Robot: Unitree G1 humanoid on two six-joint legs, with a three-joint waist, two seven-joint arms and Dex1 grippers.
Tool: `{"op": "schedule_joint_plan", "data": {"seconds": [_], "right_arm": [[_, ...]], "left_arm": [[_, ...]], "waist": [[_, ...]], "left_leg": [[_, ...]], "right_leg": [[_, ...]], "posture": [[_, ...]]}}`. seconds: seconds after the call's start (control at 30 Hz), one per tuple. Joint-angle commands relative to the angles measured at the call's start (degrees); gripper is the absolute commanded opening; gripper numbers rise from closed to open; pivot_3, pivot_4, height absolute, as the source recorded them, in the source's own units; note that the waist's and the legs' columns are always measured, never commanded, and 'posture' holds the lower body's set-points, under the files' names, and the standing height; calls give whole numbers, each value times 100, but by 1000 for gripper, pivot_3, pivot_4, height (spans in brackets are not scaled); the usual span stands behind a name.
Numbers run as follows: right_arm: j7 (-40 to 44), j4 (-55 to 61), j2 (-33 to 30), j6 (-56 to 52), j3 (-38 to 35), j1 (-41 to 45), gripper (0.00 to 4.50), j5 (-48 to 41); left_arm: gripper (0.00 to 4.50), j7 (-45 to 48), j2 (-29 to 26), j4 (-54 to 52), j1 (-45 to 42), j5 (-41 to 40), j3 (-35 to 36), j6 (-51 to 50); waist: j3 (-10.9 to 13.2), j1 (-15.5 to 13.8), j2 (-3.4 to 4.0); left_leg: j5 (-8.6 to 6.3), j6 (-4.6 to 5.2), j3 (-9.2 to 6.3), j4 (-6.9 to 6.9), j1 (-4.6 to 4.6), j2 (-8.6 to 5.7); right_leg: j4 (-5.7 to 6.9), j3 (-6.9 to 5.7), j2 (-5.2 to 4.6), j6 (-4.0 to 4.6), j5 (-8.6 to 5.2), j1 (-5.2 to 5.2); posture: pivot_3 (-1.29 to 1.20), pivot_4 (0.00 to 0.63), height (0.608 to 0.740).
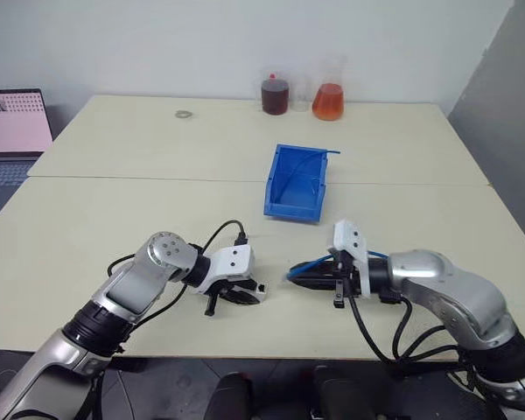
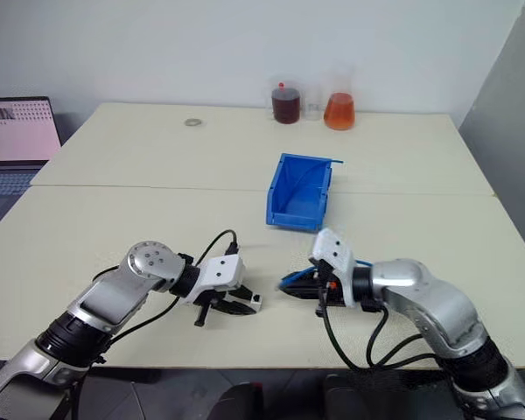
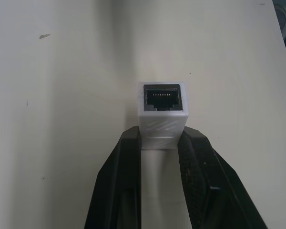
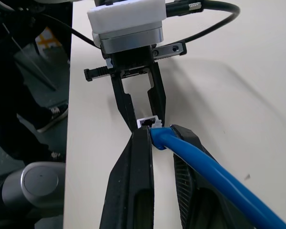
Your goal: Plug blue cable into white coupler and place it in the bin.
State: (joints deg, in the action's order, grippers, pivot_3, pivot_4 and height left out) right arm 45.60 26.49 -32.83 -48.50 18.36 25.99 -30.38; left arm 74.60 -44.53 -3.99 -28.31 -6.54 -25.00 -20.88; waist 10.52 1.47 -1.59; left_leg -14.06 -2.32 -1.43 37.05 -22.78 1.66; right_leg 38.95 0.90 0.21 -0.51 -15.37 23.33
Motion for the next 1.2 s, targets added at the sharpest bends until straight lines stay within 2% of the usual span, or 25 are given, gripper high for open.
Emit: {"op": "schedule_joint_plan", "data": {"seconds": [0.03,0.17,0.4,1.0,1.2], "right_arm": [[56,-178,222,-227,319,474,271,70],[183,-595,387,-180,924,862,271,461],[272,-729,392,-78,1200,872,271,791],[432,-933,319,-205,1313,883,271,1096],[434,-1003,459,-330,1058,1015,271,942]], "left_arm": [[755,53,66,16,34,157,-140,-42],[755,58,110,-31,52,165,-129,-110],[755,7,161,-161,137,162,-85,-265],[755,-47,183,-192,166,170,-50,-322],[755,-47,175,-211,192,194,-36,-321]], "waist": [[0,0,0],[0,0,1],[-1,-13,0],[-9,-11,5],[-12,-4,7]], "left_leg": [[0,0,2,0,0,-1],[0,0,2,0,0,-2],[0,0,2,1,0,-3],[0,0,2,1,8,-4],[0,1,1,1,13,-2]], "right_leg": [[0,2,-1,0,0,0],[0,1,-4,0,0,0],[0,-1,-9,0,0,0],[2,-1,-8,0,0,-6],[5,0,-6,0,0,-9]], "posture": [[0,150,740],[0,150,740],[0,150,740],[0,150,740],[0,150,740]]}}
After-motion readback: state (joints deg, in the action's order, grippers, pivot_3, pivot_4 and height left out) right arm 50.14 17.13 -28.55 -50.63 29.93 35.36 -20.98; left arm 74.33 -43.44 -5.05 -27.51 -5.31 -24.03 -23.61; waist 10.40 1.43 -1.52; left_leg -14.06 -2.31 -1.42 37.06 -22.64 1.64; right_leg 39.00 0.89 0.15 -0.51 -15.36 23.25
